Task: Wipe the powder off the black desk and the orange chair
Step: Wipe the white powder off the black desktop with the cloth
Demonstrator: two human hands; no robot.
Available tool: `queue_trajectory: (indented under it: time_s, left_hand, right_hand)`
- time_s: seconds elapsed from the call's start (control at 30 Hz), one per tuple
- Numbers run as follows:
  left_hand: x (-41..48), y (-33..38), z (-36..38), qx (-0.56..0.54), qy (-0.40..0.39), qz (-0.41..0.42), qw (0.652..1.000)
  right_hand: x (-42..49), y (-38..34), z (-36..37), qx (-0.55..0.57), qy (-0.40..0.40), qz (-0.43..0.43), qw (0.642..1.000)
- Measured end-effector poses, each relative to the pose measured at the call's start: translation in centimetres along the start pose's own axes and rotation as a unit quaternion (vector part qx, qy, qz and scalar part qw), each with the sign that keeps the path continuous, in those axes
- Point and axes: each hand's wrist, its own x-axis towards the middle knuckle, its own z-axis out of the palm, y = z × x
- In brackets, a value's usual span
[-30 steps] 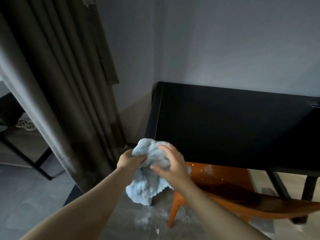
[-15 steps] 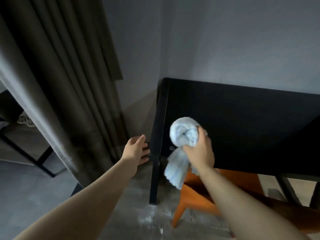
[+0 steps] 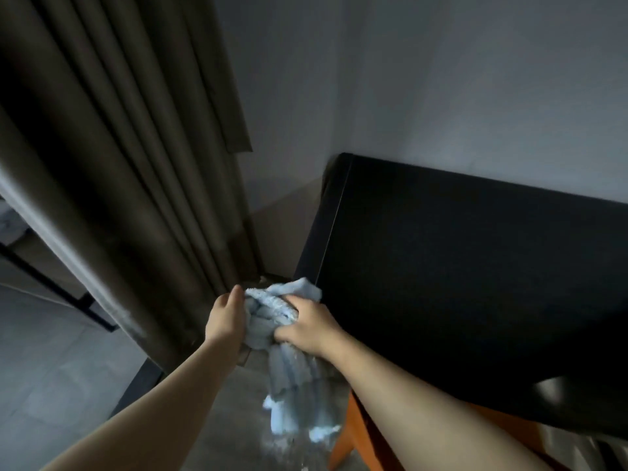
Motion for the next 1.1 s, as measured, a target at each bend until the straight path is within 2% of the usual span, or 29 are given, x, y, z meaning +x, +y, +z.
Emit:
queue_trajectory:
  time_s: [0.03,0.1,0.13,0.17,0.23,0.3,0.4,0.43,0.47,0.53,0.63,0.7,0.77,0.8,0.87,0.93,1.0,1.1]
  left_hand:
    - [0.0,0.6,0.4,-0.029,0.011,-0.002,1.000]
    - [0.0,1.7,1.2,-0.055,0.013,0.006,0.998]
    - [0.1,2.1,1.7,-0.044,0.011,0.014,0.999]
    - [0.2,2.6,2.3,-0.032,0.014,0.019,0.999]
    - [0.5,3.2,3.3,-0.006,0.016,0.030,0.999]
    - [0.4,3.8,4.3,0.018,0.018,0.043,0.999]
    - [0.2,4.2,5.7,0.081,0.015,0.067,0.994]
    - [-0.1,4.5,6.4,0.097,0.009,0.072,0.993]
    - [-0.5,5.0,7.1,0.110,0.002,0.080,0.991]
    - [-0.9,6.1,8.4,0.122,-0.013,0.105,0.987]
    - [-0.6,7.5,10.2,0.149,-0.043,0.144,0.977]
    - [0.2,7.9,11.0,0.221,-0.059,0.172,0.958]
    - [1.7,7.7,11.7,0.301,-0.071,0.186,0.932]
    - [2.4,7.5,12.1,0.334,-0.077,0.186,0.921]
    - [3.8,7.0,12.9,0.369,-0.088,0.171,0.909]
    - [5.1,6.4,13.9,0.373,-0.092,0.153,0.911]
    - [6.7,6.0,15.2,0.360,-0.096,0.135,0.918]
    - [9.0,6.3,16.9,0.344,-0.099,0.108,0.927]
  right_hand:
    - [0.0,-1.3,-1.4,0.034,0.006,0.009,0.999]
    - [0.7,-1.6,-4.1,0.061,0.125,0.027,0.990]
    - [1.0,-1.2,-5.3,0.017,0.184,0.041,0.982]
    - [1.1,-0.3,-5.9,-0.051,0.206,0.065,0.975]
    - [0.8,0.7,-6.1,-0.169,0.160,0.101,0.967]
    - [0.4,0.8,-4.5,-0.238,0.061,0.081,0.966]
    - [0.2,-0.5,-3.7,-0.165,-0.110,0.016,0.980]
    - [0.5,-0.6,-4.7,-0.110,-0.123,0.027,0.986]
    - [0.8,-0.4,-6.0,-0.062,-0.098,0.047,0.992]
    - [1.3,0.4,-8.9,0.003,0.029,0.103,0.994]
    - [2.5,1.8,-13.1,0.049,0.230,0.150,0.960]
    - [3.3,2.6,-15.7,0.029,0.299,0.153,0.941]
    - [4.1,4.1,-17.1,-0.049,0.321,0.164,0.931]
    - [4.5,5.0,-17.3,-0.112,0.304,0.183,0.928]
    - [5.4,7.0,-16.7,-0.220,0.221,0.227,0.922]
    - [6.5,8.8,-15.1,-0.270,0.158,0.231,0.921]
    - [8.1,9.9,-14.0,-0.298,0.169,0.203,0.917]
    - [11.7,10.6,-14.4,-0.312,0.231,0.153,0.909]
